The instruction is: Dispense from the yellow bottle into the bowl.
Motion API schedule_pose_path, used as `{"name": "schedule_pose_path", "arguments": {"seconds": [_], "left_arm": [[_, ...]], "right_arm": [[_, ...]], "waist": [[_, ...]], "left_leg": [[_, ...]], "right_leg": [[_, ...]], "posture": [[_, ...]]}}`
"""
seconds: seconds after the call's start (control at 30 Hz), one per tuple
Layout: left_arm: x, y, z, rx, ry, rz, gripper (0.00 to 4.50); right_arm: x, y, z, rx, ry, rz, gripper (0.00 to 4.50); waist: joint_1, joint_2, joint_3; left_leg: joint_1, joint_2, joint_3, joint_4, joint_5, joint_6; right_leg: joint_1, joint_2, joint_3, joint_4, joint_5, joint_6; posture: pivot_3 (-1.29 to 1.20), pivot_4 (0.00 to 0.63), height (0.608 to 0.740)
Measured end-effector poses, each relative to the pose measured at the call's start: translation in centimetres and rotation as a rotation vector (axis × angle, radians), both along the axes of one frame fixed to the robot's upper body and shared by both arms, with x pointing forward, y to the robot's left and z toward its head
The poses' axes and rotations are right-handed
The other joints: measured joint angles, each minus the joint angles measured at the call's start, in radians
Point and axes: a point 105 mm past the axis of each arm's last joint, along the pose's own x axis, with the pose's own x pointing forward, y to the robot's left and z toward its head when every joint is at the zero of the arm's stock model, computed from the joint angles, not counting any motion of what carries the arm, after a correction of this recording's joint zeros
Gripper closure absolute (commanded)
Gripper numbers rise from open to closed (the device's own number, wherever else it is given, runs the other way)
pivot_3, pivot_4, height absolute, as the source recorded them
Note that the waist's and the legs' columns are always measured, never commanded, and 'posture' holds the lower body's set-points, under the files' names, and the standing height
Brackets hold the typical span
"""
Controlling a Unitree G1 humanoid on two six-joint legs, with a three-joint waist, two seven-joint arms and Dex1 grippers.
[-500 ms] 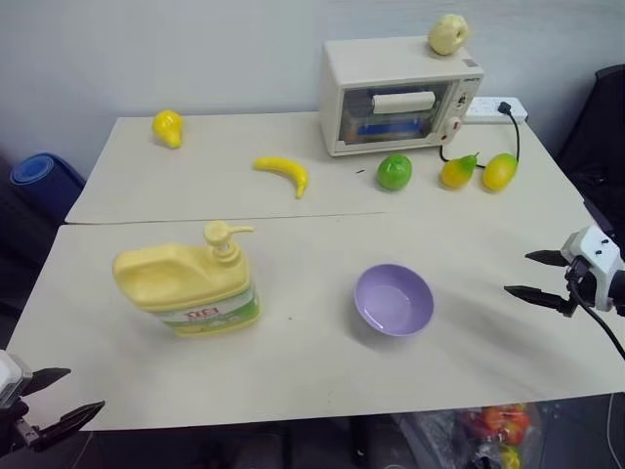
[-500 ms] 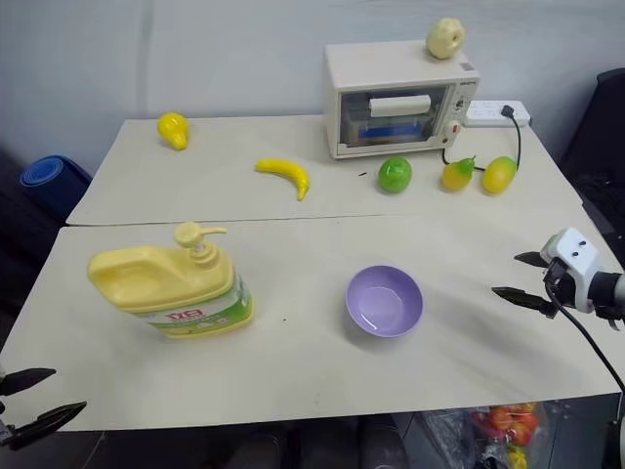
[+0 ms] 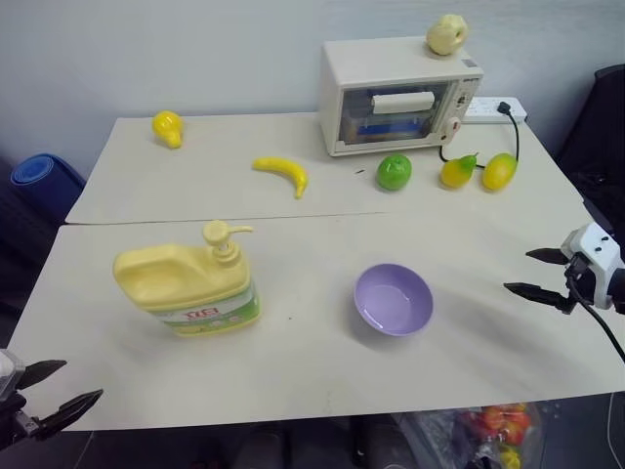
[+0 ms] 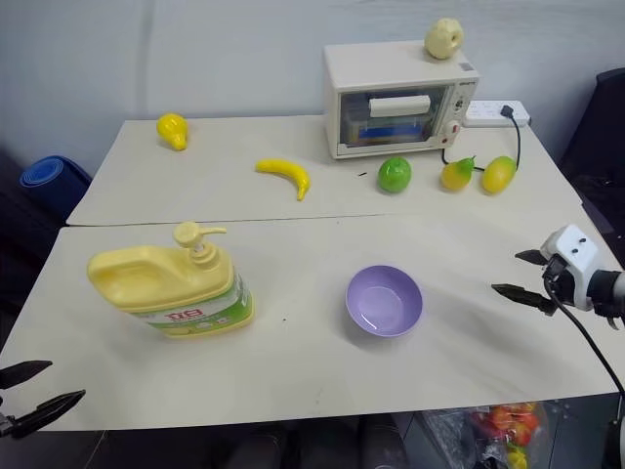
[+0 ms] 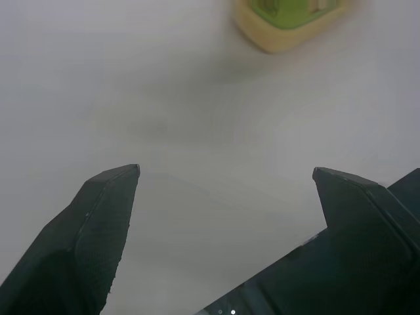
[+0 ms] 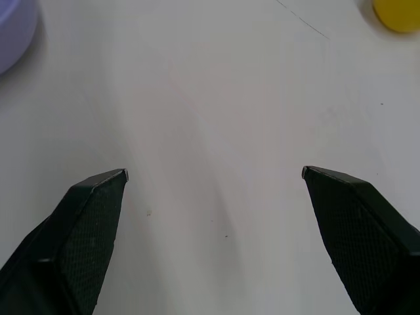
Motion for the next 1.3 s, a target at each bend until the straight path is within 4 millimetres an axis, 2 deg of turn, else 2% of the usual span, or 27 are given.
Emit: {"name": "schedule_pose_path", "arguments": {"seconds": [0.2,0.3,0.4,0.57,0.63,0.67,0.83,1.03,1.13,1.27,1.3], "left_arm": [[0.3,-0.2,1.6,-0.056,-0.046,0.0,0.0],[1.0,-1.4,4.2,-0.073,-0.093,-0.078,0.0],[1.3,-3.0,7.5,-0.101,-0.134,-0.186,0.0],[1.2,-8.2,13.2,-0.134,-0.165,-0.501,0.0],[0.8,-10.7,14.6,-0.106,-0.151,-0.655,0.0],[0.6,-12.0,15.0,-0.084,-0.129,-0.74,0.0],[0.4,-15.0,14.7,-0.04,-0.063,-0.953,0.0],[1.0,-16.6,14.3,-0.001,-0.032,-1.11,0.0],[1.7,-16.8,14.1,0.01,-0.036,-1.145,0.0],[2.8,-17.0,14.1,0.016,-0.063,-1.177,0.0],[3.1,-17.1,14.1,0.021,-0.064,-1.186,0.0]], "right_arm": [[-0.6,1.0,0.0,0.019,0.017,0.042,0.04],[-1.1,2.5,0.8,0.058,0.022,0.105,0.04],[-2.5,4.5,1.9,0.054,0.046,0.194,0.04],[-5.3,9.4,2.8,0.06,0.093,0.369,0.04],[-6.3,11.7,3.1,0.055,0.091,0.435,0.04],[-6.9,13.1,2.9,0.055,0.087,0.467,0.04],[-7.7,16.5,1.0,0.046,0.072,0.497,0.04],[-7.4,18.2,-2.7,-0.043,0.036,0.46,0.04],[-7.1,18.6,-4.0,-0.08,0.011,0.449,0.62],[-6.3,19.4,-5.4,-0.084,-0.014,0.431,1.94],[-6.2,19.7,-5.7,-0.081,-0.018,0.434,1.94]], "waist": [[0.0,0.0,0.0],[0.001,0.0,0.0],[0.005,0.0,0.0],[0.011,0.0,0.0],[0.016,0.001,0.001],[0.018,0.001,0.001],[0.021,0.001,0.001],[0.023,0.001,0.001],[0.022,0.0,0.001],[0.022,-0.001,0.002],[0.022,-0.001,0.002]], "left_leg": [[0.0,0.0,0.0,0.0,0.0,0.0],[0.0,0.001,0.0,0.002,0.0,0.0],[0.0,0.001,-0.001,0.003,0.0,-0.001],[0.0,0.001,-0.002,0.003,-0.001,-0.001],[0.0,0.001,-0.001,0.003,-0.001,-0.001],[0.0,0.001,-0.001,0.003,-0.001,-0.002],[0.0,0.002,0.001,0.003,-0.002,-0.003],[0.0,0.0,0.004,0.003,-0.002,-0.003],[0.001,0.0,0.005,0.003,-0.002,-0.003],[0.002,0.0,0.005,0.004,-0.002,-0.003],[0.001,0.0,0.005,0.004,-0.002,-0.003]], "right_leg": [[0.0,0.0,0.0,0.001,0.0,0.0],[0.0,0.0,0.0,0.002,0.0,0.0],[0.0,0.0,0.0,0.003,0.0,0.0],[0.0,0.001,0.0,0.003,0.0,0.0],[0.0,0.001,0.001,0.004,0.0,0.0],[0.0,0.003,0.001,0.003,0.0,0.0],[-0.001,0.007,0.004,0.003,0.0,0.0],[-0.003,0.012,0.01,0.004,0.0,-0.001],[-0.003,0.013,0.012,0.005,0.0,-0.001],[-0.003,0.013,0.012,0.007,0.0,-0.001],[-0.003,0.014,0.013,0.009,0.0,-0.001]], "posture": [[0.0,0.15,0.74],[0.0,0.15,0.74],[0.0,0.15,0.74],[0.0,0.15,0.74],[0.0,0.15,0.74],[0.0,0.15,0.74],[0.0,0.15,0.74],[0.0,0.15,0.74],[0.0,0.15,0.74],[0.0,0.15,0.74],[0.0,0.15,0.74]]}}
